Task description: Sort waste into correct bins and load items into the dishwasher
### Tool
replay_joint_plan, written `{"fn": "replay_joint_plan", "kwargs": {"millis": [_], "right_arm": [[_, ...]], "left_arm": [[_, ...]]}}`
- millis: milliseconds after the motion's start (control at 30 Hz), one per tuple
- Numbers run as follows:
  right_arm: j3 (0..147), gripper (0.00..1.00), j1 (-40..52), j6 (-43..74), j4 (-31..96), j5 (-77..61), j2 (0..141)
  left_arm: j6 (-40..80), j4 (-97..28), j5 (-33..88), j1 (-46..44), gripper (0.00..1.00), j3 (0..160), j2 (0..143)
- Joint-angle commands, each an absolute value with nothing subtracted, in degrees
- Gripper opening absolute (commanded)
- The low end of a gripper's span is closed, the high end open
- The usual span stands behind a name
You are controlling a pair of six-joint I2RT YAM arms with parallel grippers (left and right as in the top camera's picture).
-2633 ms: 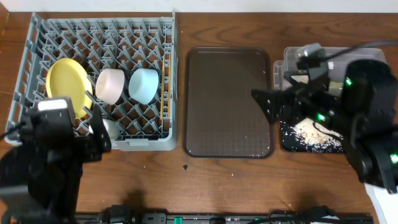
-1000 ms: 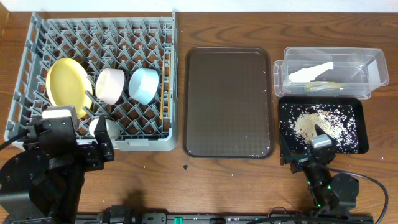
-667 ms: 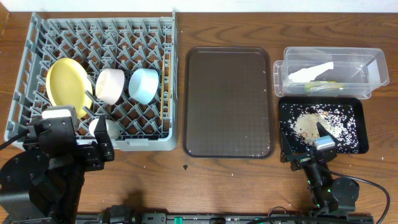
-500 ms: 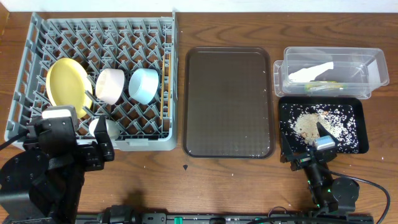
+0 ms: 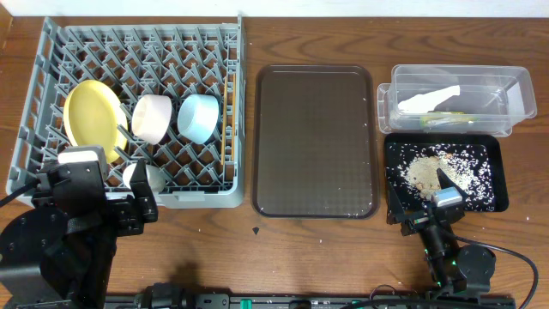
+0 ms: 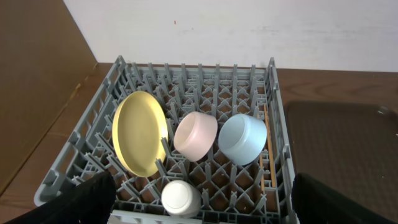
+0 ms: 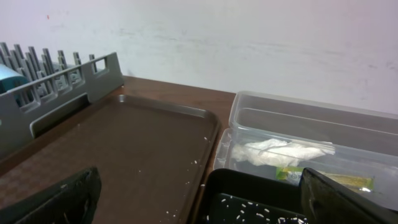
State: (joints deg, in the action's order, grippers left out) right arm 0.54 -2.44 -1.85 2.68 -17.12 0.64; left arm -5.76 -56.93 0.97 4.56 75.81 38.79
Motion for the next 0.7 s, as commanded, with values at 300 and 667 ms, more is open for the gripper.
{"fn": "replay_joint_plan", "kwargs": {"millis": [300, 667], "right_arm": [[0.3, 0.99, -2.6, -0.9, 2.7, -17.4, 0.3], [0.3, 0.99, -2.6, -0.9, 2.7, -17.4, 0.3]], "left_arm": [[-3.7, -48.4, 1.1, 3.8, 0.9, 69.3, 36.6], [1.0, -17.3, 0.4, 4.2, 0.91, 34.2, 19.4]]}}
